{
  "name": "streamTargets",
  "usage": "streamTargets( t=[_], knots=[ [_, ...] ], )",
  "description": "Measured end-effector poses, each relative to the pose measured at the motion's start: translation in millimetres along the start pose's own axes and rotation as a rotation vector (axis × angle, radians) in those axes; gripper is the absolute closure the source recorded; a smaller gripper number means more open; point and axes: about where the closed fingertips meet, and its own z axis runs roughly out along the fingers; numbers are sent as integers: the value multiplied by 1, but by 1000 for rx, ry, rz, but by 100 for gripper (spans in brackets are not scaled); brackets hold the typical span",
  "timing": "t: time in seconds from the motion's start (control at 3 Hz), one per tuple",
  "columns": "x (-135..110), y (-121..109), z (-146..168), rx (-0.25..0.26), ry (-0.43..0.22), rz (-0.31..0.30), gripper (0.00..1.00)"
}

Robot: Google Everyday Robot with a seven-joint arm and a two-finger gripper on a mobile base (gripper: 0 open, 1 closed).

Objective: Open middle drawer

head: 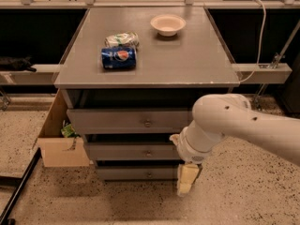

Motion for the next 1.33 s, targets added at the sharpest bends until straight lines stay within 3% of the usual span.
streamTargets(
  t=[0.33,0.67,1.0,1.33],
  knots=[
    [7,-2,23,46,149,-17,0],
    [13,0,26,140,273,-61,0],
    [18,8,17,232,329,30,0],
    [17,5,16,234,297,118,0]
  ],
)
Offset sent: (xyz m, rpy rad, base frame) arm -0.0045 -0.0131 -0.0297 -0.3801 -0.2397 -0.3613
